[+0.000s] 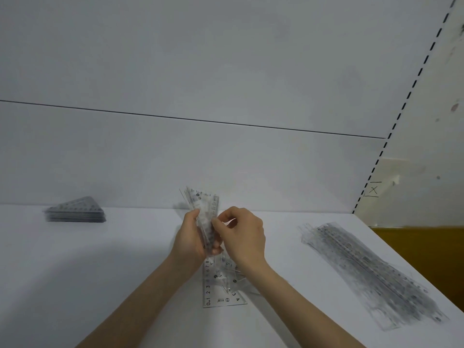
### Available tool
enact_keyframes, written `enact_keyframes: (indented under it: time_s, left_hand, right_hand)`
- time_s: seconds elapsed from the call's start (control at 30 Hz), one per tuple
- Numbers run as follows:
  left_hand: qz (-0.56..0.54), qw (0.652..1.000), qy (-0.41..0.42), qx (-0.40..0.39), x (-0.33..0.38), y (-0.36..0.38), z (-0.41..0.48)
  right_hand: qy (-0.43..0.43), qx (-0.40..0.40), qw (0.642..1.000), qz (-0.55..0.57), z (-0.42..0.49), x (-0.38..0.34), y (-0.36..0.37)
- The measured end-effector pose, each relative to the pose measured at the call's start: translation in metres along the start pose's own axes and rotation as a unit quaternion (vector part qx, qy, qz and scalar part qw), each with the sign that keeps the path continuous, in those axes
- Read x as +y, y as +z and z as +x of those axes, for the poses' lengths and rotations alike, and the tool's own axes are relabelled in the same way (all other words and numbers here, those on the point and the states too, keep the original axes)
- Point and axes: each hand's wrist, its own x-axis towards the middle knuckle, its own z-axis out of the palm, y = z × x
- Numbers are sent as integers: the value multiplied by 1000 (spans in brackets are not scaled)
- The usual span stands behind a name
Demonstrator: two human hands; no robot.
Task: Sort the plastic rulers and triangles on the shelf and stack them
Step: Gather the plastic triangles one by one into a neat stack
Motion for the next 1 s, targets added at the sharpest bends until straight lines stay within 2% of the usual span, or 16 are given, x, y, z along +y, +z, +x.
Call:
enact_keyframes:
  time_s: [0.13, 0.2, 0.27, 0.37, 0.47, 0.67, 0.87, 1.0]
  left_hand:
    - [-17, 1000, -13, -20, 3, 0, -1]
    - [-23, 1000, -5, -15, 5, -1, 0]
    - [-34, 999, 0, 0, 7, -4, 1]
    - [-49, 999, 7, 18, 10, -7, 4]
    - [-55, 998, 14, 26, 11, -9, 5]
    - [-56, 998, 14, 33, 10, -10, 5]
    - [-64, 997, 16, 39, 12, -15, 6]
    - [-67, 997, 17, 47, 13, -17, 8]
  right_hand:
    - [-29, -13, 999, 25, 3, 7, -6]
    - [-45, -21, 999, -1, 7, 17, -15]
    - [-53, -73, 993, -71, 9, 30, -28]
    - [-36, -194, 968, -157, 4, 47, -49]
    - [-42, -245, 949, -194, -5, 51, -60]
    - [-57, -198, 946, -252, -14, 51, -64]
    - [-53, -150, 965, -208, -12, 56, -67]
    - [-81, -106, 972, -195, -10, 61, -68]
